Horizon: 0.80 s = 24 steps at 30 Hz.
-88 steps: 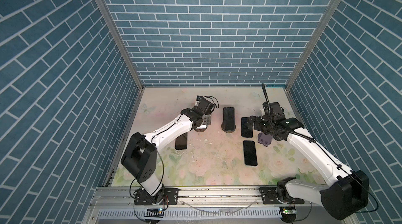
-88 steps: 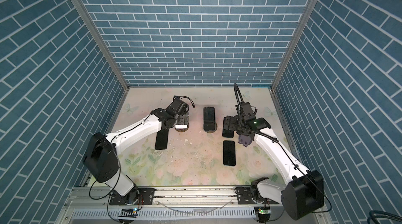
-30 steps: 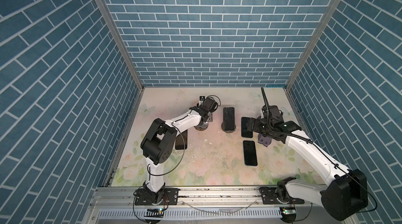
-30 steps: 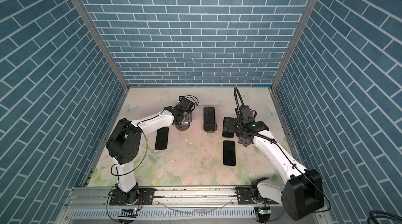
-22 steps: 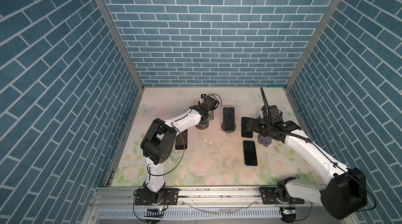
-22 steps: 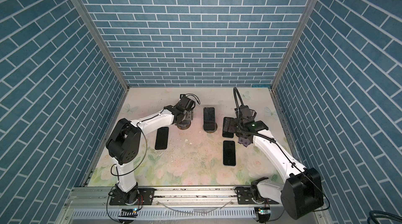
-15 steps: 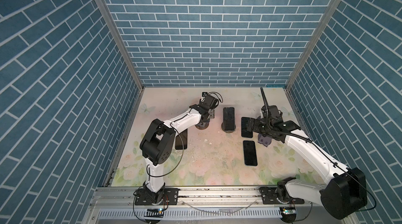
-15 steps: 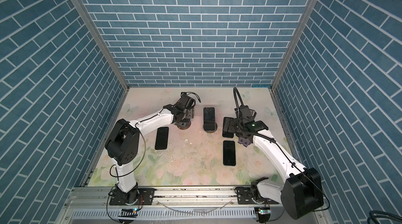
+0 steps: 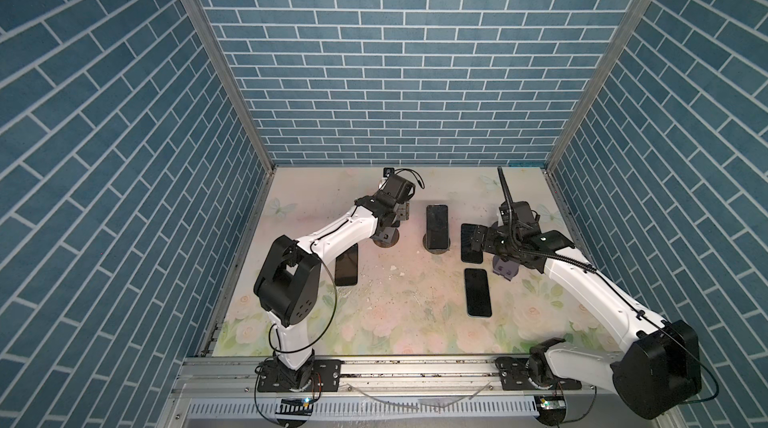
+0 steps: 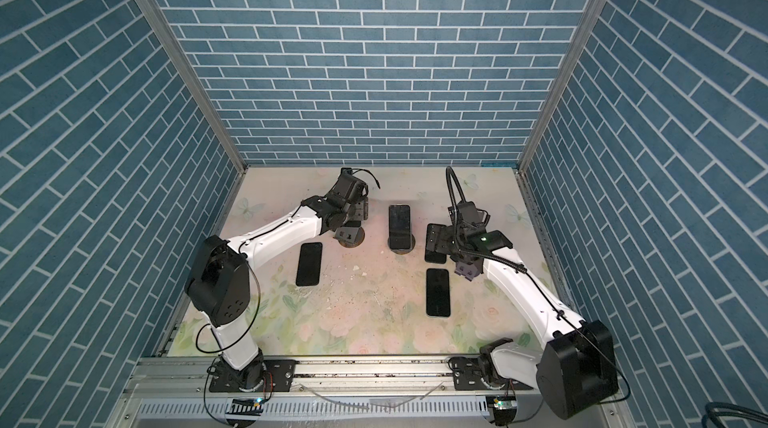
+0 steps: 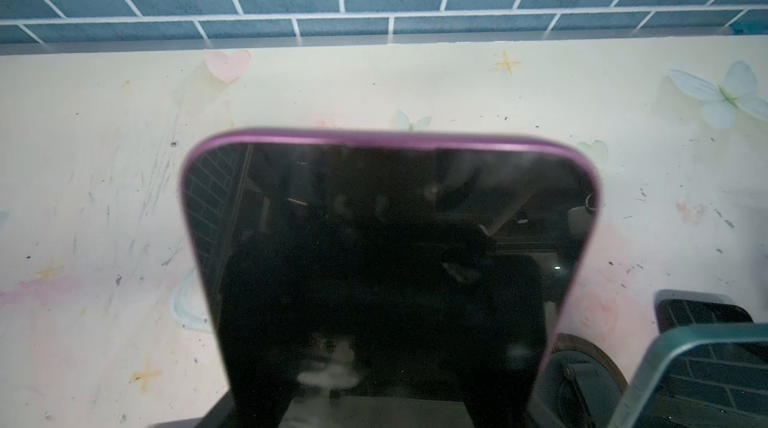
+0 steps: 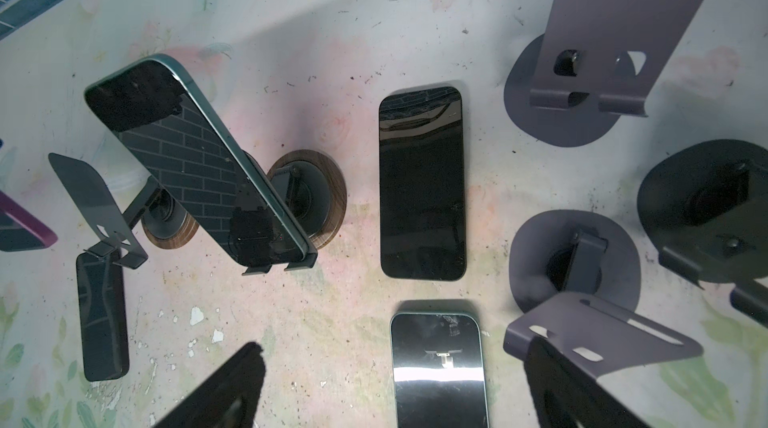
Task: Remove the phone from the phone stand
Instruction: 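Lift the purple-edged phone off its wooden-based stand with the left gripper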
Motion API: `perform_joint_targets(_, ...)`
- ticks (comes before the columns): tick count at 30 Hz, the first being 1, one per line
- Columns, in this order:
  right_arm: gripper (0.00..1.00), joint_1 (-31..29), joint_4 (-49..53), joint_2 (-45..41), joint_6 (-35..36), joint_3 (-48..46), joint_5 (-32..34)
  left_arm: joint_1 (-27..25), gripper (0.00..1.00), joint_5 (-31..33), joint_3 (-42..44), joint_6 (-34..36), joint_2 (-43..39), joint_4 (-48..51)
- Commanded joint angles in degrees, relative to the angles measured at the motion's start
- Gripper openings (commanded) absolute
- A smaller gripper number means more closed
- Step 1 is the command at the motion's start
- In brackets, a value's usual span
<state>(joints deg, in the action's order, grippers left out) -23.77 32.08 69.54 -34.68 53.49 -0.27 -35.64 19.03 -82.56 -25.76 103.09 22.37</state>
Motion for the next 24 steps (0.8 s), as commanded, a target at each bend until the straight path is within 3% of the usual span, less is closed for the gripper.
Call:
perform_joint_targets(1, 0.99, -0.4, -0.5, 0.4, -1.5, -1.3, -0.1, 0.0, 0.56, 0.7, 0.6, -0.6, -3.6, 2.6)
perform_joint_targets(17, 0.99, -0.7, -1.5, -0.4, -1.7, -2.8, -0.7, -1.8, 0.56, -0.8, 12.4, -3.8, -17.7, 13.2)
perform_joint_targets(24, 0.98, -0.8, -1.7, -0.6, -1.6, -3.4, -0.7, -3.8, 0.56, -1.2, 21.0, -9.2, -24.1, 13.6)
